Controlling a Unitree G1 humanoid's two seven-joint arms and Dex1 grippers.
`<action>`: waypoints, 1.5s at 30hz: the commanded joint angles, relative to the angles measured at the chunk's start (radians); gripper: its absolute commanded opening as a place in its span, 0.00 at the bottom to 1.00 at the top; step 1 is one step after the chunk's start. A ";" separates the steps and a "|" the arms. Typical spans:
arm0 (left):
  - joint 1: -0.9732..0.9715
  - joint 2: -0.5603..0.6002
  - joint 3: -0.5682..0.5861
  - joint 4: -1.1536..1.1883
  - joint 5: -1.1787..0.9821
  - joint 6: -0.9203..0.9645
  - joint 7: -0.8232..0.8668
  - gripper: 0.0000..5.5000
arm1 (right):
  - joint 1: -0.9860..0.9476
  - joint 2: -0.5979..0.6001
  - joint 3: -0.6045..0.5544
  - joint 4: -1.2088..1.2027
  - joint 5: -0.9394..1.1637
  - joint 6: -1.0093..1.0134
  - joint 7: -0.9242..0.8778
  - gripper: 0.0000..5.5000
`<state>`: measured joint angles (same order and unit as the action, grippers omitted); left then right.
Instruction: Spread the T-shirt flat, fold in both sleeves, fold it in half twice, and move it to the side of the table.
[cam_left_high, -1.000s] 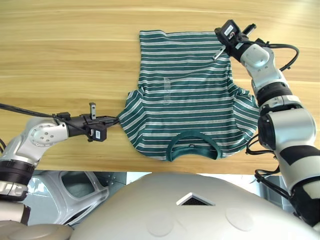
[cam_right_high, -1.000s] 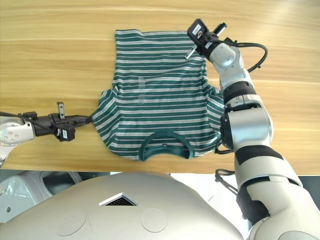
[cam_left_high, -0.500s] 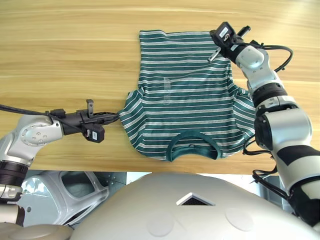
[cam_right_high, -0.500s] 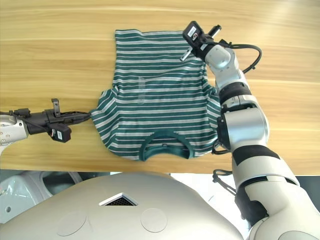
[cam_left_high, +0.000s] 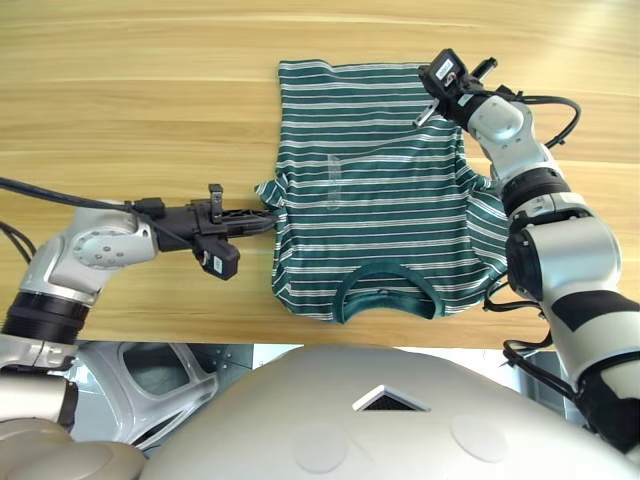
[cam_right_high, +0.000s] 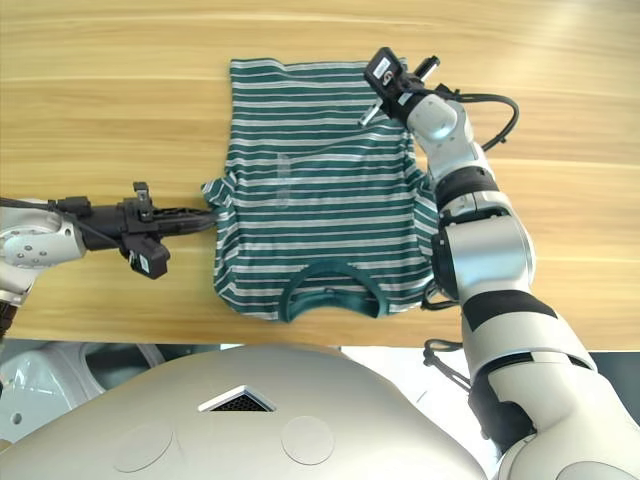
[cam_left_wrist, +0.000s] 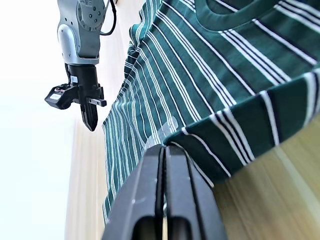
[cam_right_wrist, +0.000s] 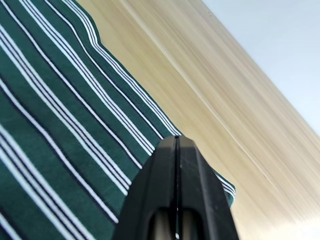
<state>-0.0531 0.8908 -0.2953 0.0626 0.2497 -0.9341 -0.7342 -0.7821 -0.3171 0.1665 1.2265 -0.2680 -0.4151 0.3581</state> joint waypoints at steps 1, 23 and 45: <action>-0.073 -0.076 -0.055 0.047 0.063 0.010 0.001 0.01 | -0.002 0.010 0.000 0.007 0.000 0.004 -0.005 0.00; -0.190 -0.231 -0.191 0.149 0.129 0.031 -0.007 0.01 | -0.005 0.018 -0.005 0.002 0.003 0.000 -0.008 0.00; -0.216 -0.297 -0.302 0.294 0.131 0.095 -0.061 0.04 | -0.017 0.027 -0.002 -0.003 0.001 -0.007 -0.010 0.00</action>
<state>-0.2723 0.5875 -0.5730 0.3214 0.3819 -0.8752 -0.7521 -0.7823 -0.2911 0.1660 1.2313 -0.2681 -0.4168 0.3494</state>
